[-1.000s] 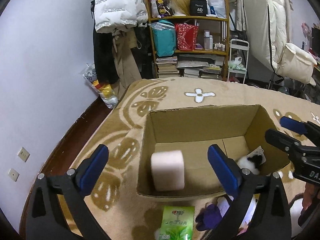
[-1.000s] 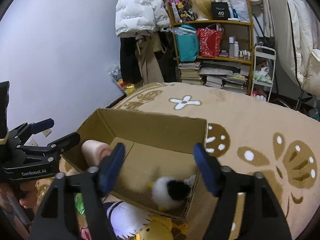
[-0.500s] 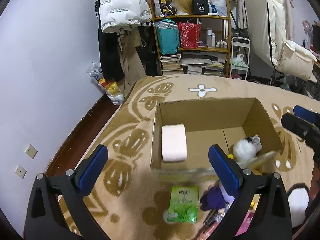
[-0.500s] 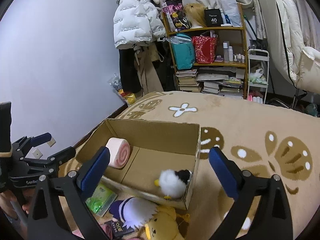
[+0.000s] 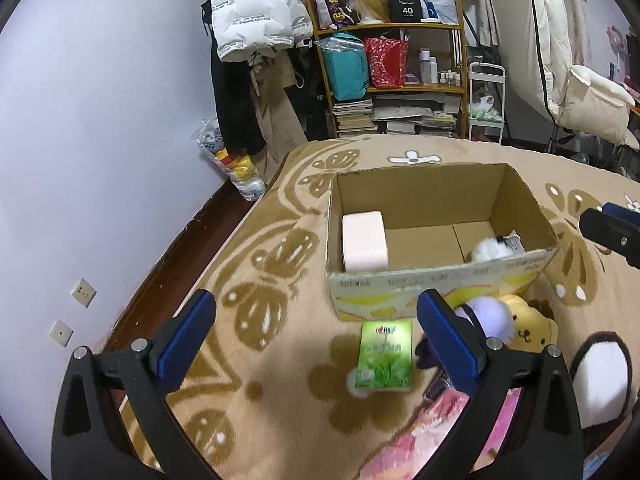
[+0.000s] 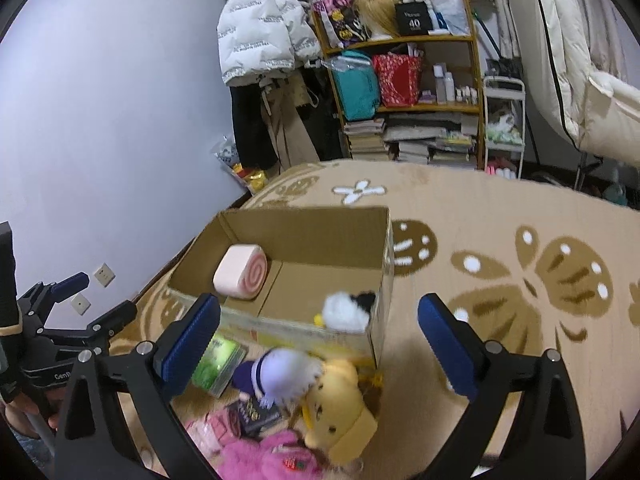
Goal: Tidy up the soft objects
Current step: 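Grasp the green tissue pack with the left gripper while the right grasps the yellow plush dog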
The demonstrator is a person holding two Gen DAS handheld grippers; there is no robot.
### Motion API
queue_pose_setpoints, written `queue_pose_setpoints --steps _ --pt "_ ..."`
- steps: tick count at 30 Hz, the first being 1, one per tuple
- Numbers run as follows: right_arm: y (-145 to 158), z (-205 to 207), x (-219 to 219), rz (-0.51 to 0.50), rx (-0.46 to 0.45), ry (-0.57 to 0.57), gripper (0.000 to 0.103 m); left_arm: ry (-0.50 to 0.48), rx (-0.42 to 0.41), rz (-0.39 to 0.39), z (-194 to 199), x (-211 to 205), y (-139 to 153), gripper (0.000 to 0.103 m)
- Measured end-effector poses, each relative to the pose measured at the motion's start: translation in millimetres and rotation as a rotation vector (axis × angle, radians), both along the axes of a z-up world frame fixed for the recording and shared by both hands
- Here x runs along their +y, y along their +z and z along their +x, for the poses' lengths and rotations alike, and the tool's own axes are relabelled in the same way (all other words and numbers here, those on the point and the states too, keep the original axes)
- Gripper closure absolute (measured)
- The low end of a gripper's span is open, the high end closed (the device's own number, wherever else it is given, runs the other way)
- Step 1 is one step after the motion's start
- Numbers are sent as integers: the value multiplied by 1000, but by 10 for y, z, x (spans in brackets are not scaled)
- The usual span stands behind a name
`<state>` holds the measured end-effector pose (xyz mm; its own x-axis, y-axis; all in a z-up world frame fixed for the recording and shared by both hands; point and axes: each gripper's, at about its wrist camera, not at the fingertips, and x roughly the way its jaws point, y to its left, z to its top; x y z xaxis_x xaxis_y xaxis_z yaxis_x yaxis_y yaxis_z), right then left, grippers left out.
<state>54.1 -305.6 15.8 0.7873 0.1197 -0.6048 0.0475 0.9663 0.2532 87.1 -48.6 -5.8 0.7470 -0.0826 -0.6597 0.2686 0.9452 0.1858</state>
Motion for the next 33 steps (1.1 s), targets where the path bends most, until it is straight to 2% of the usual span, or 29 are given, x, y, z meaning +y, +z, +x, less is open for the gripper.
queue_pose_setpoints --steps 11,16,23,33 --pt "-137 -309 43 15 97 -11 0 33 56 -29 -217 194 -75 3" --pt "-212 -373 98 7 125 -11 0 44 62 -11 -187 193 -159 3" --pt "-350 -333 73 8 164 -35 0 45 117 -32 -50 184 -289 3" --pt "-632 -143 1 28 251 -74 12 26 180 -27 197 75 -535 3"
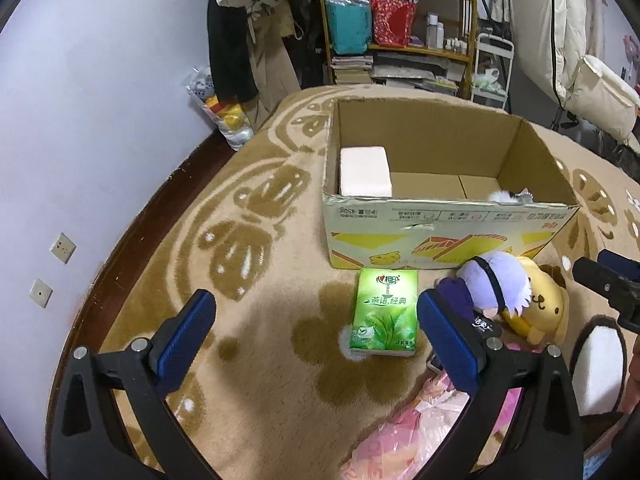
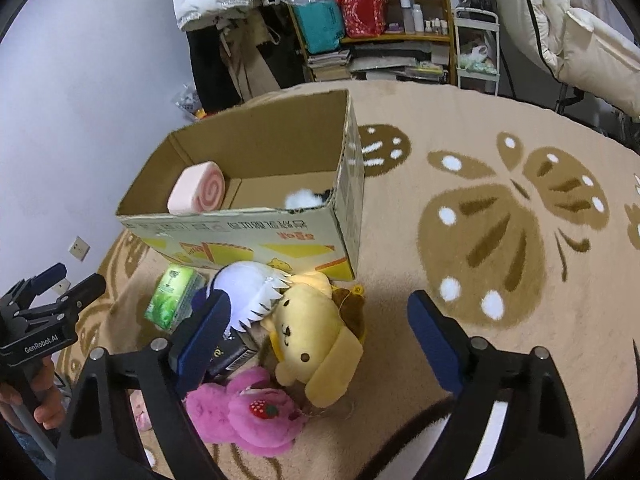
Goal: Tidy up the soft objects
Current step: 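Grasp the green tissue pack with the left gripper while the right grasps the yellow plush dog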
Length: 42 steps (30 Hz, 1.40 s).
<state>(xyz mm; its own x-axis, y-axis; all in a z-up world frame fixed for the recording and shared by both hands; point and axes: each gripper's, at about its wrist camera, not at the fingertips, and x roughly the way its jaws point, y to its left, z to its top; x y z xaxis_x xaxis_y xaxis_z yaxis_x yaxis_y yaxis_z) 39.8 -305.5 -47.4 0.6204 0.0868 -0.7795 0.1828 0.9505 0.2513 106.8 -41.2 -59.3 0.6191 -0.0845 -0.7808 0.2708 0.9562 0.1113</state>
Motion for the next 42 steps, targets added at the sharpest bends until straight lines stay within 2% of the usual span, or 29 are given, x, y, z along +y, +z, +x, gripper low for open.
queue_pose_setpoints --steps 4,8,13,21,34,41,42 --pt "-88 79 38 -13 23 14 17 -10 26 1 103 -62 -89 3" --pt "-184 179 81 -35 56 30 30 -23 51 8 172 -119 -189 3" --pt "-289 266 93 -55 96 45 30 -25 89 7 225 -158 -311 3" --pt "-492 326 45 -27 182 31 30 -35 149 -16 305 -204 -458 3" --pt "-663 456 122 17 235 67 29 -56 220 -18 421 -294 -624 3" --pt "-793 507 15 145 276 36 29 -76 239 -3 397 -356 -708 3" --pt "-802 509 5 159 279 33 33 -77 243 5 393 -359 -724 3"
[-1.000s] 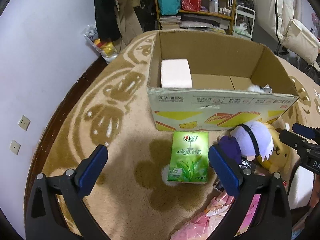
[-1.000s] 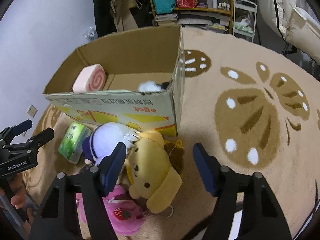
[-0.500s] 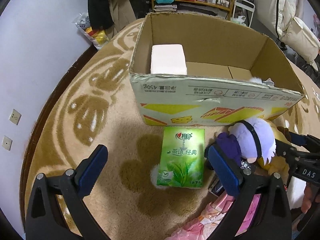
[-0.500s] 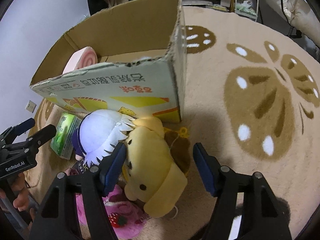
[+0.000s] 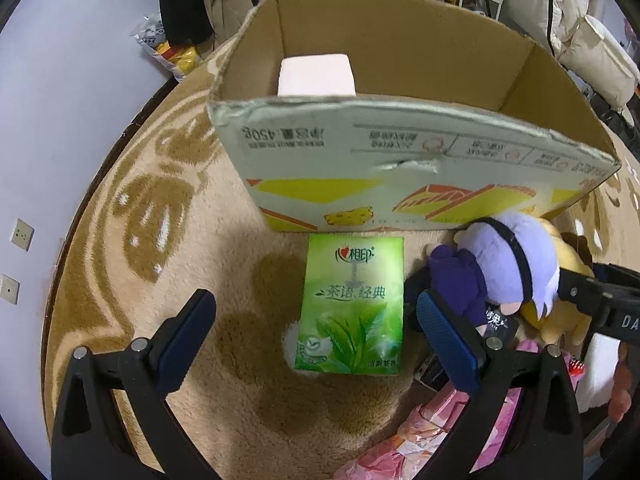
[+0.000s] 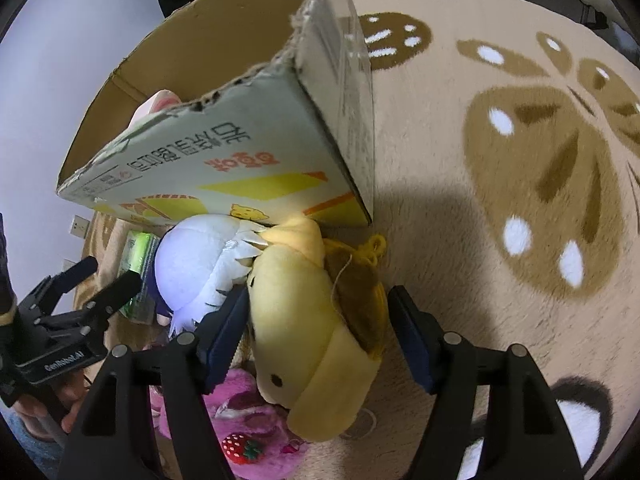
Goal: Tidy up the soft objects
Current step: 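Grasp the green tissue pack with the left gripper while the right grasps the yellow plush dog, then lift the tissue pack into the box with the left gripper while the right drops the yellow plush in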
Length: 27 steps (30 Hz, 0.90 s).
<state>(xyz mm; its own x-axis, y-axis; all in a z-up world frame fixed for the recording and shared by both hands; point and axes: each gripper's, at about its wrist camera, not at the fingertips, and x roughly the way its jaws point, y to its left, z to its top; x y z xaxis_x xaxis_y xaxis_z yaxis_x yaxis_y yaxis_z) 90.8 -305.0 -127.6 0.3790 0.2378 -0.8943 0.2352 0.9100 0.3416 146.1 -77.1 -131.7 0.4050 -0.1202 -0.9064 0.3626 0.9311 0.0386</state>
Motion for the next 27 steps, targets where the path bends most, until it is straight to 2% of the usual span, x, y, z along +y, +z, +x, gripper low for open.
queue_pose_setpoints --steps 3,5,8,10,13,18,23,27 --pt "6 -4 3 15 -2 0 44 8 10 15 1 9 -45 4" --pt "36 -2 26 16 -14 9 47 14 23 11 7 25 -71 9" --pt "97 3 110 -28 -39 34 49 10 53 7 20 30 -124 22" --pt "142 6 169 -61 -55 49 50 3 57 8 9 13 -144 37" --pt "171 0 207 -84 -67 52 50 -8 56 10 -15 0 -151 49" --pt "200 -22 241 -112 -71 50 50 17 30 45 -83 7 -100 50" --pt "264 -135 15 -127 -79 24 50 65 -6 58 -159 117 -17 50" --pt "306 -204 -77 -156 -71 -22 49 88 -40 38 -276 166 131 50"
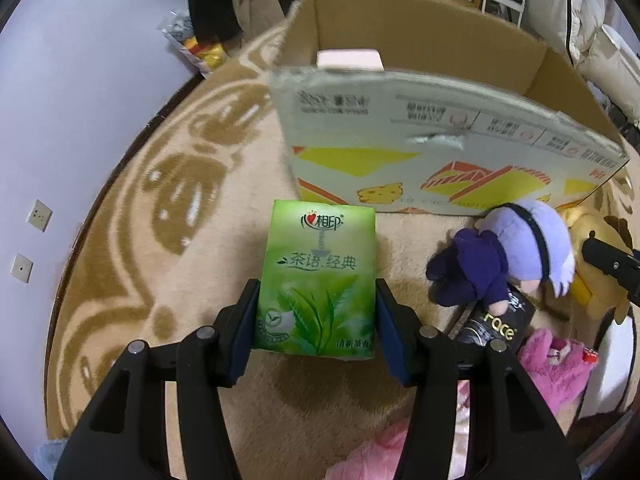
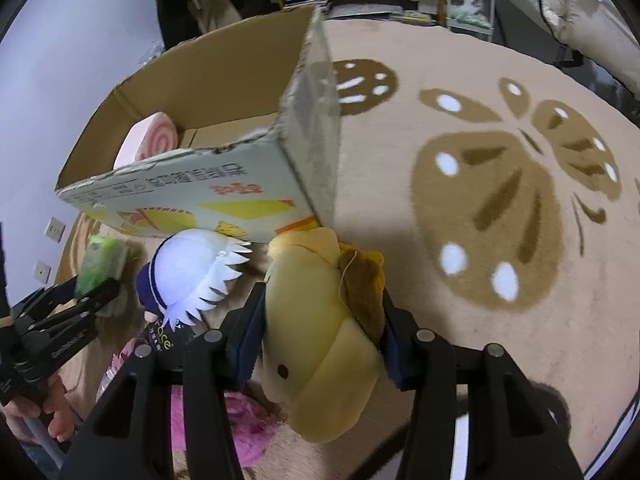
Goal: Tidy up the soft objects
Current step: 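Lift the tissue pack into the box with the left gripper while the right drops the yellow plush in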
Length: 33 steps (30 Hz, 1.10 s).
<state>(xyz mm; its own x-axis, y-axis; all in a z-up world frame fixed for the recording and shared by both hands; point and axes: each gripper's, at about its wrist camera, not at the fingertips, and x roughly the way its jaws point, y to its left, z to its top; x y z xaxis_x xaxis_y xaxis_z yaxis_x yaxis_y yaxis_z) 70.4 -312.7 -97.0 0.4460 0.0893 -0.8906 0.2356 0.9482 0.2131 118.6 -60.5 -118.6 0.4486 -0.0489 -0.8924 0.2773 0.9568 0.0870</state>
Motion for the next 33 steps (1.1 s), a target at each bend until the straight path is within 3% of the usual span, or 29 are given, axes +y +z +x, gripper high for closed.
queue_pose_setpoints --steps 8,14,21,29,33 --pt "172 -150 -78 -29 -58 -44 50 40 -90 -19 -269 159 320 50" --pt "458 -312 -60 -42 -183 -58 50 63 -180 -5 -416 194 543 50" --pt "808 -509 -25 -66 -340 -60 50 84 -247 -42 -474 323 744 51" --pt "1016 -615 31 -81 -434 -53 50 96 -333 -56 -502 412 936 51" --pt "1084 -606 61 -86 -472 -45 50 88 -340 -104 -481 433 1030 51"
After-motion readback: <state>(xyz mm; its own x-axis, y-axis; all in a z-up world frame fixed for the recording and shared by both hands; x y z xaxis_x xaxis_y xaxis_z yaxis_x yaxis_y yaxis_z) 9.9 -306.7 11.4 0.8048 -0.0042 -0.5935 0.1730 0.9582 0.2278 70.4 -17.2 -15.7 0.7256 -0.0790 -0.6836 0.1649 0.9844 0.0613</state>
